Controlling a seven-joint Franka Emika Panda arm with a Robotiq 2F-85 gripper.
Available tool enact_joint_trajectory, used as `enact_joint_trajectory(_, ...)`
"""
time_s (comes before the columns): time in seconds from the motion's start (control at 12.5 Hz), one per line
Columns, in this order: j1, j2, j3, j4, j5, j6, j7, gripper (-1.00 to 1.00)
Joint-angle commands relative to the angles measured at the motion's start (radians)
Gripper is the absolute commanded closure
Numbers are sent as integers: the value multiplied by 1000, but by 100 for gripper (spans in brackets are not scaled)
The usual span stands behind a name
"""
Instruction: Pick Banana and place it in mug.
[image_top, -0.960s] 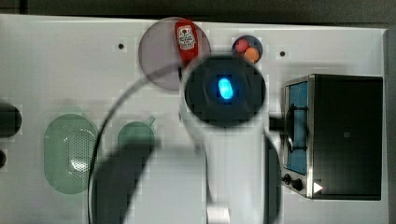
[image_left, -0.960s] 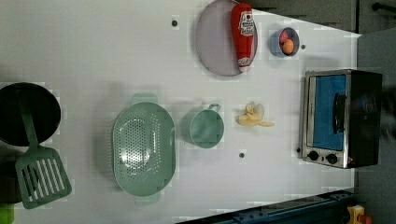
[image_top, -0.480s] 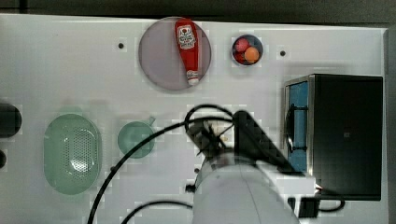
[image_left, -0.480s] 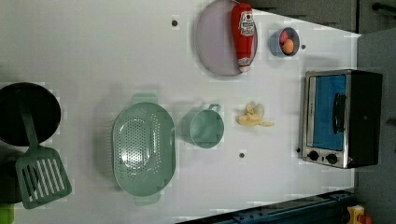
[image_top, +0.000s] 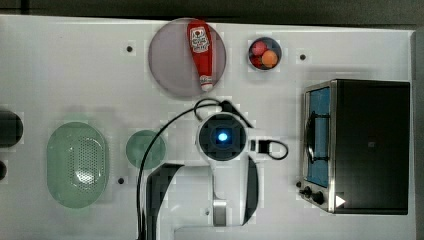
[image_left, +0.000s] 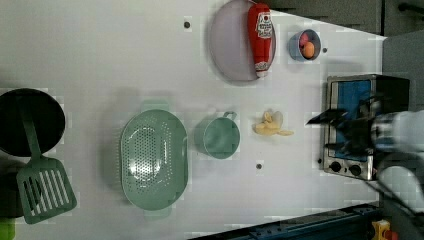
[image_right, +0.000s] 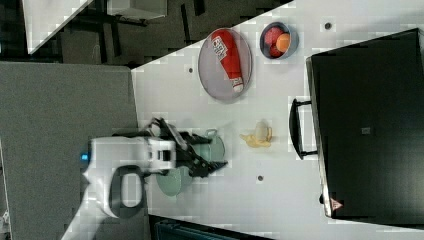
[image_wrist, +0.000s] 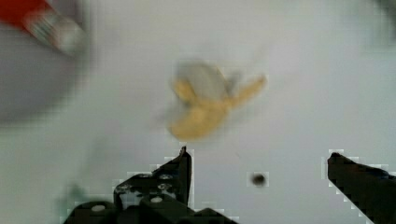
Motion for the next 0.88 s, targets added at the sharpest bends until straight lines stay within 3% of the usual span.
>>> enact_joint_trajectory(0.08, -16, -14, -27, -59, 16, 199, -12, -100)
enact_joint_trajectory(0.48, -17, 223, -29, -66, 24, 376, -12, -100)
enact_joint_trajectory(0.88, -17, 374, -22, -65, 24, 557, -12, -100)
